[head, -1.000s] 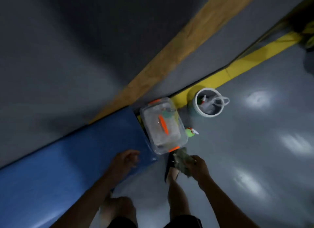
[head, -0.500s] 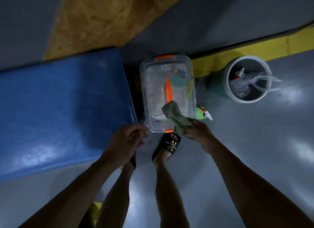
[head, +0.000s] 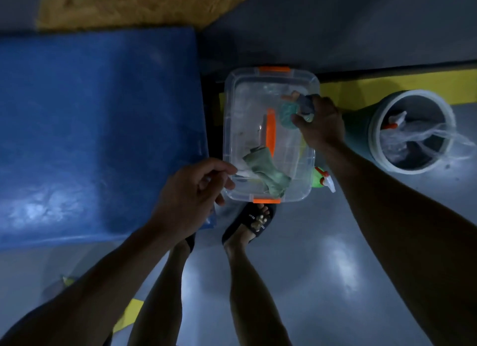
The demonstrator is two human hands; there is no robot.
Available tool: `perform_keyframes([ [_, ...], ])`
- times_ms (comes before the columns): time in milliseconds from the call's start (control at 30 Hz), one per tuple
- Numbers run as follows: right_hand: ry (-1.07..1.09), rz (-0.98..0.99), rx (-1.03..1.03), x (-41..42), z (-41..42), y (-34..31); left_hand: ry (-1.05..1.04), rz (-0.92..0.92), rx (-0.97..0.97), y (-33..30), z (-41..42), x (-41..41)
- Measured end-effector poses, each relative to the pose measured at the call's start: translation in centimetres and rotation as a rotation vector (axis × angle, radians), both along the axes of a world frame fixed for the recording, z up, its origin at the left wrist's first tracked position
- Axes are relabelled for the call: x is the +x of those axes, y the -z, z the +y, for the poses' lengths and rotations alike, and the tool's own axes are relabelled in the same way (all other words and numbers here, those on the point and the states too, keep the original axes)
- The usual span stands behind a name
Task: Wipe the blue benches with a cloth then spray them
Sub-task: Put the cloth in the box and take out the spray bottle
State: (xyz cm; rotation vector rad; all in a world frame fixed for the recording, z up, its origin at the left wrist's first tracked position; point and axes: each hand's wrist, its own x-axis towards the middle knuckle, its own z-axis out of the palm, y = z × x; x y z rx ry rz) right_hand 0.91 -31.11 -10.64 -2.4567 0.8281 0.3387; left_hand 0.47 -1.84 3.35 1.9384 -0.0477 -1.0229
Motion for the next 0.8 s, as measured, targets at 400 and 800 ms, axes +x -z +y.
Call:
perform_keyframes([
  [400, -0.085, -0.227, 0.521, -4.1, 2.0, -8.2, -0.112, -0.070, -0.022, -2.9, 0.6, 2.1],
  [800, -0.370, -0.209, 0.789, -3.4, 11.3, -23.8, 0.348, -0.361, -0.202, -12.3, 2.0, 6.5],
])
